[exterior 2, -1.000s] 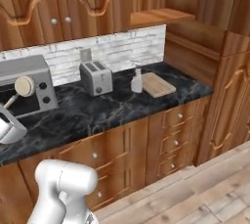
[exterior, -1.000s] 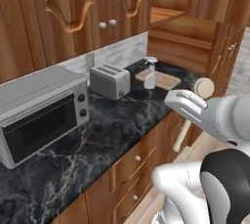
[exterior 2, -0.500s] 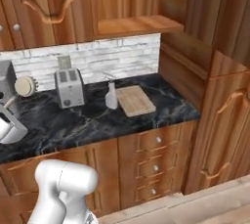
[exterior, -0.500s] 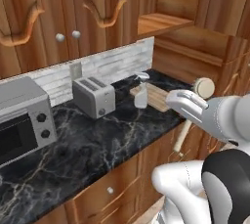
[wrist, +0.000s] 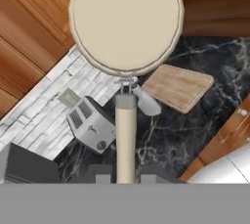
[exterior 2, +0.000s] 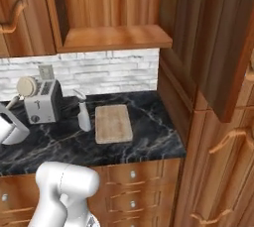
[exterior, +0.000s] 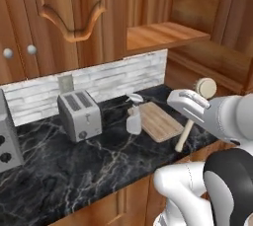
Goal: Grab the spray bottle from the cabinet, then place it next to the cutting board for sanitizing. Then grab the dish brush from the countertop next to the sink and place it next to the cutting board.
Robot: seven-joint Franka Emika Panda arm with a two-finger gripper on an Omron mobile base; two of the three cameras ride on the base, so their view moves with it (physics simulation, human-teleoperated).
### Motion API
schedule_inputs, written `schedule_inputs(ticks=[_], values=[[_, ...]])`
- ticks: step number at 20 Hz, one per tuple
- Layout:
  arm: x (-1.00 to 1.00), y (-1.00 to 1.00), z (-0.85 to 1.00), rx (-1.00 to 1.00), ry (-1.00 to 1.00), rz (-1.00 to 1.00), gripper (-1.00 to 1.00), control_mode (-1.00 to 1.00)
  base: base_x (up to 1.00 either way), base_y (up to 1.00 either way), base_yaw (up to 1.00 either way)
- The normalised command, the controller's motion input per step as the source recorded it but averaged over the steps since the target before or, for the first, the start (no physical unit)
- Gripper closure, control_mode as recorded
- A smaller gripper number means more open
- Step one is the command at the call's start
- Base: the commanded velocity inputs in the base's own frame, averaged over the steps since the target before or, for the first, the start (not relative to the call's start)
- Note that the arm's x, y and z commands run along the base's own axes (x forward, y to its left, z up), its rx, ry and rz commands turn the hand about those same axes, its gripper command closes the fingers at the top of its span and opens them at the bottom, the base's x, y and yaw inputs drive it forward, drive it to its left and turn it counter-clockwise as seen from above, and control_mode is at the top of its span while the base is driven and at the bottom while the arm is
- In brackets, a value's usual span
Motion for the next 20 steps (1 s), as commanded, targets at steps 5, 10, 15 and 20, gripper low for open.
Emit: schedule_inputs(ticks=[5, 10, 15, 20], values=[[0.00, 0.00, 0.00, 0.00, 0.00, 0.00, 1.00, 1.00, 0.66, -0.29, 0.30], [0.00, 0.00, 0.00, 0.00, 0.00, 0.00, 1.00, 1.00, 0.28, -0.42, 0.30], [0.00, 0.00, 0.00, 0.00, 0.00, 0.00, 1.00, 1.00, 0.74, -0.09, 0.08], [0.00, 0.00, 0.00, 0.00, 0.00, 0.00, 1.00, 1.00, 0.66, -0.05, 0.00]])
